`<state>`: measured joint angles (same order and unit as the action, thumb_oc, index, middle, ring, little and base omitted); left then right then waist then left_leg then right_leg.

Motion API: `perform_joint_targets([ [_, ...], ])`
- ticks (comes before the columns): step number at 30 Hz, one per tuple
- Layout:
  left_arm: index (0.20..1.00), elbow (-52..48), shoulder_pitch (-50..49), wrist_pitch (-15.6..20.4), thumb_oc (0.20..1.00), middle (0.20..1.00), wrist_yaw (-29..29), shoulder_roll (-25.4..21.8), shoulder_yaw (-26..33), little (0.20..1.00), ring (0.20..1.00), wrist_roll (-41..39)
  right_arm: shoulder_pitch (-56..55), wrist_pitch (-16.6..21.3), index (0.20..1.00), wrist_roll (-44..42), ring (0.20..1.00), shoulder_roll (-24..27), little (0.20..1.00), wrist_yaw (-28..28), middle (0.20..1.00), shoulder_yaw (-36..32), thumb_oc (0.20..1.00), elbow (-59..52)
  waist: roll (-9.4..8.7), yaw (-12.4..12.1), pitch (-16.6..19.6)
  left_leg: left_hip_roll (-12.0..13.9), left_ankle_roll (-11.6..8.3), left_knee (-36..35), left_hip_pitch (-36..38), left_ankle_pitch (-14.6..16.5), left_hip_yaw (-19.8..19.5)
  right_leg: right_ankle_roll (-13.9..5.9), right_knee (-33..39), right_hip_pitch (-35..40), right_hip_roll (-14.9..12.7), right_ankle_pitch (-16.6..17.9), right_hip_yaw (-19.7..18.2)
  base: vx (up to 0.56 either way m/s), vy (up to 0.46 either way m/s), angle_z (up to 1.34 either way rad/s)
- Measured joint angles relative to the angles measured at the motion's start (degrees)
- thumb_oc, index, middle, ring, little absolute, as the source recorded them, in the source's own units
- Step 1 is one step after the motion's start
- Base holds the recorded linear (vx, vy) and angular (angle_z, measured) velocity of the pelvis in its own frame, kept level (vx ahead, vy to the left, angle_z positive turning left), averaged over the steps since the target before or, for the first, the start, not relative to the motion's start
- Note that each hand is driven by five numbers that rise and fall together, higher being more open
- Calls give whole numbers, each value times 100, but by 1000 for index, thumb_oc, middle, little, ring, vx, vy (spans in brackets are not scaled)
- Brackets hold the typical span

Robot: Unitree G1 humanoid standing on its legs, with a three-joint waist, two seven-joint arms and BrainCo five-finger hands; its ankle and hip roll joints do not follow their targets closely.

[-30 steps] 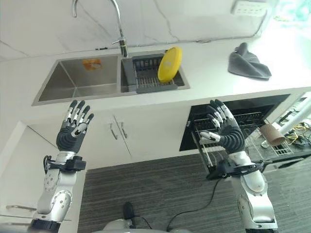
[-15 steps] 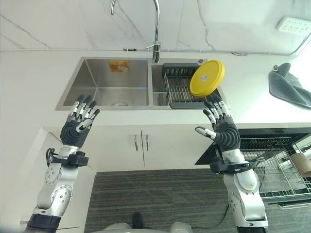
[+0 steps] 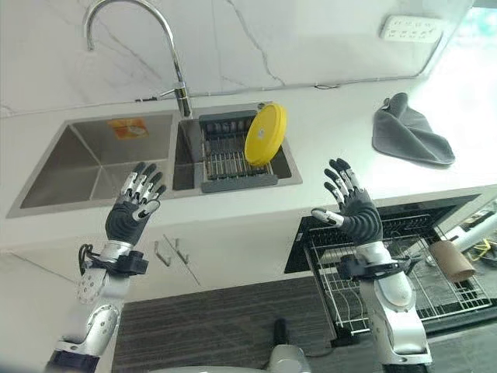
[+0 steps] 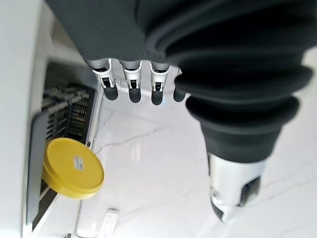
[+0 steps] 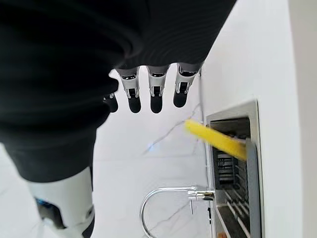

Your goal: Place the dishes in the dishwasher.

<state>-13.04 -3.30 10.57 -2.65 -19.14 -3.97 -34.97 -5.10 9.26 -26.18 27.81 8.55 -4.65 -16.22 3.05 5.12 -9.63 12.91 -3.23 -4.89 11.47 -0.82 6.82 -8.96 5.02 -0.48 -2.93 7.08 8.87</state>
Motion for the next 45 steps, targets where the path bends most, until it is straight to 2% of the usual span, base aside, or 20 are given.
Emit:
perform_joint_targets([
  [3, 1000, -54, 139, 0, 1000, 1000, -5, 42, -9, 1000, 1000, -7, 332, -8, 1000, -2, 1000, 183, 1000, -51, 1000, -36, 1000, -19, 38, 33, 2, 234, 4, 179, -48, -182, 135, 315, -1, 92, 258, -222, 30, 160, -335, 20],
  [5, 1000, -47, 156, -18, 1000, 1000, -14, 49, -17, 1000, 1000, -27, 453, -16, 1000, -3, 1000, 182, 1000, -67, 1000, -38, 1000, -8, 62, 53, 7, 318, -57, 261, -176, -371, 158, 393, -17, 72, 361, -274, 53, 120, -375, 13],
  [11, 1000, -36, 101, -65, 1000, 1000, -163, 66, 6, 1000, 1000, -461, 302, -388, 1000, 1, 1000, 177, 1000, -4, 1000, -41, 1000, -14, -6, 25, 4, 311, -410, 668, -653, -978, 40, 698, -79, -2, 342, -520, 65, 45, -174, 22],
  [13, 1000, -35, 58, -61, 1000, 1000, -247, 65, 0, 1000, 1000, -462, 290, -401, 1000, 2, 1000, 194, 1000, 48, 1000, -48, 1000, -16, -6, 36, 4, 272, -430, 926, -784, -992, 11, 717, -78, 5, 316, -532, 94, 0, 28, 0],
  [16, 1000, -26, 68, -39, 1000, 1000, -401, 82, -37, 1000, 1000, -463, 278, -399, 1000, 2, 1000, 182, 1000, 41, 1000, -52, 1000, -15, 7, 86, 5, 122, -455, 829, -855, -960, 192, 596, 0, 11, 134, -391, 311, 20, 197, 17],
  [17, 1000, 3, 101, -9, 1000, 1000, -478, 83, -83, 1000, 1000, -486, 272, -394, 1000, 1, 1000, 175, 1000, 31, 1000, -73, 1000, -16, 67, 204, -6, 47, -411, 335, -820, -893, 429, 516, 1, 19, 43, -320, 486, 55, 433, 59],
  [18, 1000, 35, 152, 29, 1000, 1000, -503, 85, -117, 1000, 1000, -487, 272, -394, 1000, 1, 1000, 181, 1000, 23, 1000, -114, 1000, -17, 131, 236, -13, 48, -411, 9, -839, -890, 572, 563, 31, 19, 14, -396, 471, 69, 445, 77],
  [22, 1000, 215, 207, 238, 1000, 1000, -516, 138, -296, 1000, 1000, -498, 215, -482, 1000, -158, 1000, 221, 1000, 72, 1000, -359, 1000, -16, 145, 55, -56, 62, -402, -55, -1236, -714, 589, 387, 5, 37, -430, -578, 251, 126, 449, 22],
  [24, 1000, 217, 152, 342, 1000, 1000, -525, 151, -280, 1000, 1000, -498, 213, -489, 1000, -209, 1000, 371, 1000, 107, 1000, -474, 1000, -21, 294, 19, -49, -9, -167, -53, -1111, -543, 425, 91, 33, 142, -576, -583, 109, 136, 481, -34],
  [25, 1000, 233, 152, 357, 1000, 1000, -532, 155, -263, 1000, 1000, -497, 203, -488, 1000, -210, 1000, 443, 1000, 114, 1000, -557, 1000, -24, 381, 24, -79, -37, -393, -50, -1037, -579, 350, -77, 24, 210, -618, -544, 64, 107, 445, -38],
  [26, 1000, 258, 131, 353, 1000, 1000, -535, 138, -187, 1000, 1000, -500, 35, -492, 1000, -220, 1000, 287, 1000, 111, 1000, -562, 1000, -90, 96, 6, -60, -436, -256, -56, -944, -417, 472, -183, -2, 251, -1004, -637, -17, 127, 582, -19],
  [27, 1000, 213, 180, 345, 1000, 1000, -535, 48, -45, 1000, 1000, -499, -106, -490, 1000, -235, 1000, -71, 1000, 131, 1000, -534, 1000, -267, -394, 28, -57, -923, 9, -53, -947, -323, 524, -158, -2, 210, -1467, -601, -35, 108, 497, 7],
  [28, 1000, 215, 292, 286, 1000, 1000, -518, -46, -48, 1000, 1000, -488, -155, -482, 1000, -335, 1000, -461, 1000, 105, 1000, -503, 1000, -381, -646, 9, -60, -1126, 156, -13, -938, -313, 471, 17, -216, 176, -1561, 70, -96, 127, 544, 24],
  [29, 1000, 237, 369, 233, 1000, 1000, -518, -52, -60, 1000, 1000, -486, -126, -425, 1000, -390, 1000, -783, 1000, 106, 1000, -401, 1000, -469, -672, -44, -70, -1148, 236, -13, -912, -361, 478, -91, -473, 77, -1644, 174, -29, 97, 307, 17],
  [32, 1000, 185, 432, 138, 1000, 1000, -498, -253, -42, 1000, 1000, -484, -4, -359, 1000, -377, 1000, -839, 1000, 78, 1000, -191, 1000, -469, -745, -304, -31, -1320, 416, -12, -717, -185, 519, -100, -823, -2, -1708, 433, 37, 128, 305, -9],
  [36, 1000, 158, 348, -52, 1000, 1000, -422, -334, -3, 1000, 1000, -420, 158, -317, 1000, -370, 1000, -832, 1000, 46, 1000, 104, 1000, -409, -838, -465, -25, -1263, 463, -11, -525, -30, 815, -41, -1068, -219, -1659, 776, 150, 96, 67, -40],
  [37, 1000, 159, 339, -85, 1000, 1000, -347, -341, -4, 1000, 1000, -358, 179, -291, 1000, -371, 1000, -830, 1000, 86, 1000, 250, 1000, -237, -863, -456, -49, -1161, 444, -13, -481, -10, 988, -170, -994, -274, -1588, 679, 189, 130, -101, -47],
  [38, 1000, 158, 375, -138, 1000, 1000, -277, -361, -7, 1000, 1000, -208, 165, -291, 1000, -373, 1000, -806, 1000, 99, 1000, 225, 1000, -52, -983, -385, -52, -1095, 420, -13, -462, 1, 1013, -271, -441, -95, -1341, 563, 164, 162, -157, -45],
  [41, 1000, 161, 342, -174, 1000, 1000, -254, -413, -15, 1000, 1000, -151, 122, -200, 1000, -363, 1000, -772, 1000, 35, 1000, 169, 1000, -8, -1189, -334, -31, -1108, 212, -17, -377, 48, 1039, -223, 21, 100, -1124, 427, 126, 205, -247, -9],
  [45, 1000, 150, 163, -178, 1000, 1000, -417, -294, -97, 1000, 1000, 244, 80, -88, 1000, -206, 1000, -408, 1000, -223, 1000, 1, 1000, 132, -603, -88, -62, -677, -35, -15, -320, -36, 953, 19, 1, 264, -650, 234, 146, 194, -374, 5],
])
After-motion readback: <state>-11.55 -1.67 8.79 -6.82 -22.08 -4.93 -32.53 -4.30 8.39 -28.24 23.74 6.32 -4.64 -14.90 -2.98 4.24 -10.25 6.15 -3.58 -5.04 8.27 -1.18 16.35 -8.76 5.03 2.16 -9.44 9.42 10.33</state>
